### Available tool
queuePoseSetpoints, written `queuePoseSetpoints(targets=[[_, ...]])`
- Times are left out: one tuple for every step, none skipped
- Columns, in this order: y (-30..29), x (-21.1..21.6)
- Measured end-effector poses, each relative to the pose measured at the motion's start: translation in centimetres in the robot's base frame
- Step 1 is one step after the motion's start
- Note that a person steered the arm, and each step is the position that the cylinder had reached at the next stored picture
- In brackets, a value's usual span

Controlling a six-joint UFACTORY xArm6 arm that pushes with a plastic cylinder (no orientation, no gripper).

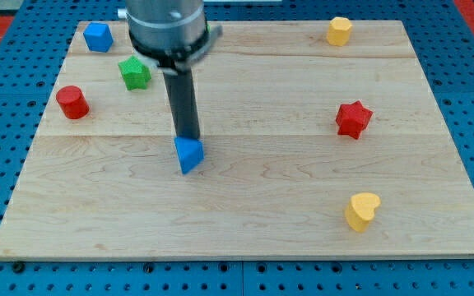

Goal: Drag the blue triangle towards bottom center

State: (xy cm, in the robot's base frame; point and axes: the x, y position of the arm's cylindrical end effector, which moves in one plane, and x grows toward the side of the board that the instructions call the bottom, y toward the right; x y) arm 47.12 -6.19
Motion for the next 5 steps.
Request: queuePoseSetpoints(targets=[[1.5, 4.6], [1.7, 5.3], [1.5, 7.7], [1.4, 2.4], [1.4, -7.2]])
